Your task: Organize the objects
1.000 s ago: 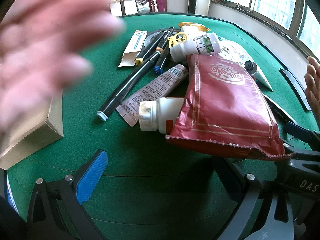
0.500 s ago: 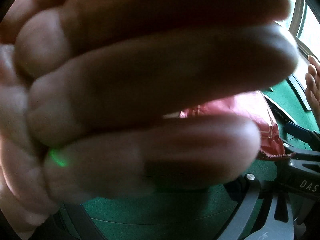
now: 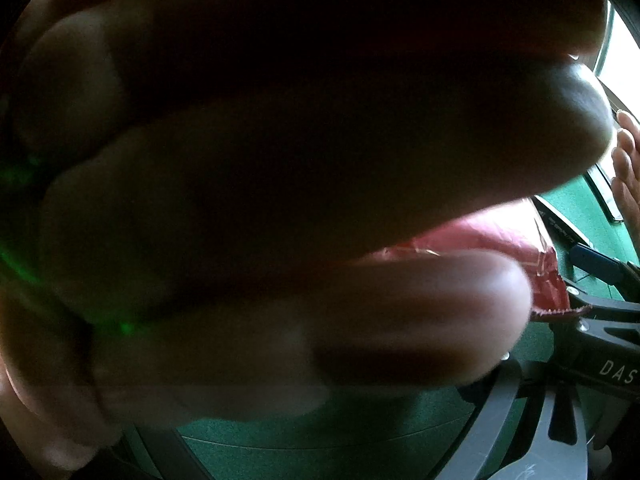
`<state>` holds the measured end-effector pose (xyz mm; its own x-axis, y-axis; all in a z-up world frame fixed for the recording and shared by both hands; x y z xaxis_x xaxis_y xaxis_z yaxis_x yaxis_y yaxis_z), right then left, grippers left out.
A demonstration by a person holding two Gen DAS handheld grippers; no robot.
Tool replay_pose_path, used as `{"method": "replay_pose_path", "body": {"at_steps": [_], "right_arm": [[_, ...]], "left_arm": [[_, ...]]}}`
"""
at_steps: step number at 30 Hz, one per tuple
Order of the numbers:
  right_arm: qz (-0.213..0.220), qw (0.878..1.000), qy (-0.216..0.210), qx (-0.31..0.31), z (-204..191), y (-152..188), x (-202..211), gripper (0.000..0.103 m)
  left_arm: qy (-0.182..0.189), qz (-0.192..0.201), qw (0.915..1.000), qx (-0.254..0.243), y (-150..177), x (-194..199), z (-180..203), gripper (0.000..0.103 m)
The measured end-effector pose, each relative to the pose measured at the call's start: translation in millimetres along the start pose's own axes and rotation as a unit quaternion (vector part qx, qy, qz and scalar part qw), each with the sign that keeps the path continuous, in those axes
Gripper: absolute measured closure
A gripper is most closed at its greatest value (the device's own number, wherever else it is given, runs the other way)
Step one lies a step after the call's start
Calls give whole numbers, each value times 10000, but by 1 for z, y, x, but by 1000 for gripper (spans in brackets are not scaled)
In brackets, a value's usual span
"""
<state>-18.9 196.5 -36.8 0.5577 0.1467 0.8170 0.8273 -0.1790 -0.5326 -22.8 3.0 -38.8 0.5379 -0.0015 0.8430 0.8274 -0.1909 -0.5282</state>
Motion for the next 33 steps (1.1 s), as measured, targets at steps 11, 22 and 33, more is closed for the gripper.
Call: {"method": "replay_pose_path", "body": {"at_steps": [11,22,33], "right_arm": [[0,10000,-1,-2,1,1,1,0],[0,10000,-1,-2,1,0,0,0],[-1,10000,-1,-2,2,-3,-1,0]], "left_arm": [[0,0,10000,0,0,2,0,0],[0,0,10000,0,0,1,0,0],[1,-2,10000,1,0,1,1,0]]}}
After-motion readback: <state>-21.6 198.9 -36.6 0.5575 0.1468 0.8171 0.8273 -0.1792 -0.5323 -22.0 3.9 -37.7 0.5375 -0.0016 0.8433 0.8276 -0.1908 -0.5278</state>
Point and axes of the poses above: each gripper's, at about its wrist camera, not at the fingertips, and x roughly against the way its jaws point, z to its right, y to its underside, the point moved 5 cm from there along -x, roughly the way its jaws point, and after that the axes turned 11 degrees about -x, right-handed, at the moved point
